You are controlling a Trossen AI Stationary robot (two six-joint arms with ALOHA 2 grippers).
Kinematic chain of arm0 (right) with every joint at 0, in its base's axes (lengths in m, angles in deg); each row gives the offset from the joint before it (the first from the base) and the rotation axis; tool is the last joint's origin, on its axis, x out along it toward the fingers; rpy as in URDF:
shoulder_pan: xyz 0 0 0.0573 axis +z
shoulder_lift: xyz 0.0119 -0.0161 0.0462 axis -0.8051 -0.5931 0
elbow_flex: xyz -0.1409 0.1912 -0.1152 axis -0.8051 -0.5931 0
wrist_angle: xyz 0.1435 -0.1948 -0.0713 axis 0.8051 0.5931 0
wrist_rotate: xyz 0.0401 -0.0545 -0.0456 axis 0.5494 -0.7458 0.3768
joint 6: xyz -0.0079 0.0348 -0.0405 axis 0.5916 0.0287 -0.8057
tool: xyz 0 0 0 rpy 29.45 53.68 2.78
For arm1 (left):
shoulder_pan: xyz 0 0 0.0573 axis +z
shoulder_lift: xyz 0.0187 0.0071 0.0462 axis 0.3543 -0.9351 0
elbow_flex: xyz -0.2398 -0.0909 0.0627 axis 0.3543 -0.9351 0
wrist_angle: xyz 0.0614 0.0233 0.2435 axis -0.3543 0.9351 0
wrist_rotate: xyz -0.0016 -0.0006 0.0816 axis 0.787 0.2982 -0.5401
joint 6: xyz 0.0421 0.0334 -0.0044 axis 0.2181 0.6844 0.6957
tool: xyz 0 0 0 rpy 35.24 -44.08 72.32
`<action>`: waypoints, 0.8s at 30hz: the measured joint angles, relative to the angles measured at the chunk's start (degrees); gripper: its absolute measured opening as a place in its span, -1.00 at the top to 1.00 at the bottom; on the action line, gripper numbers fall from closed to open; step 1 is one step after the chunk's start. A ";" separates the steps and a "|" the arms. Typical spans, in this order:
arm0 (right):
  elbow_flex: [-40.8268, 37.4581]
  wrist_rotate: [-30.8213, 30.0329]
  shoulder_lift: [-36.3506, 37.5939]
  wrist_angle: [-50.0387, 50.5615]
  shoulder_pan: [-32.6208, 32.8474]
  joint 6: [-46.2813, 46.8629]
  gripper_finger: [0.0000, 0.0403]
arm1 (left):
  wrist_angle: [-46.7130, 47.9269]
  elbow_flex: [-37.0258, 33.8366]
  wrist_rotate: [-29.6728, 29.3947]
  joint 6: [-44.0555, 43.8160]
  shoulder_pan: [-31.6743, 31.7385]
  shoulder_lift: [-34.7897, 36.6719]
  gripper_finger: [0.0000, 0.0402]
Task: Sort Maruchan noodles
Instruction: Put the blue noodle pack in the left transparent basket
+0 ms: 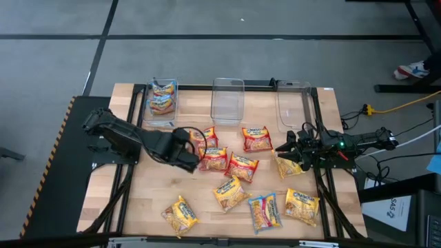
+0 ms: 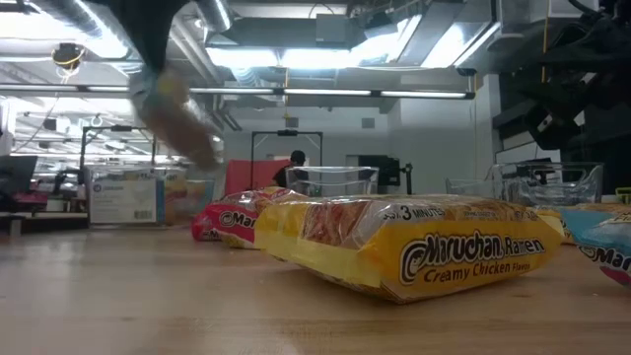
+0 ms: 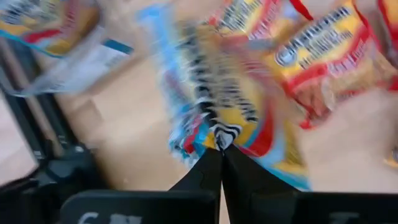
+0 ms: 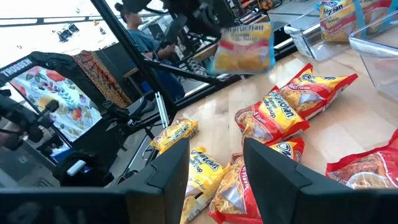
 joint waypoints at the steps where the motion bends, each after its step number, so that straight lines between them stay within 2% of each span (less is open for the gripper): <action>1: 0.00 0.00 -0.01 0.01 0.01 0.00 0.22 | -0.03 0.00 -1.14 0.21 0.24 0.44 1.00; 5: -0.01 0.00 0.00 0.02 0.00 0.02 0.22 | 0.16 -0.03 -4.95 1.40 2.04 2.01 1.00; 12: -0.02 -0.04 0.01 0.00 -0.01 0.02 0.22 | -0.05 -0.18 -11.42 10.87 8.90 3.76 1.00; 24: 0.00 0.13 0.00 0.00 0.00 1.46 0.22 | -0.01 -0.19 -12.71 29.47 23.97 10.28 1.00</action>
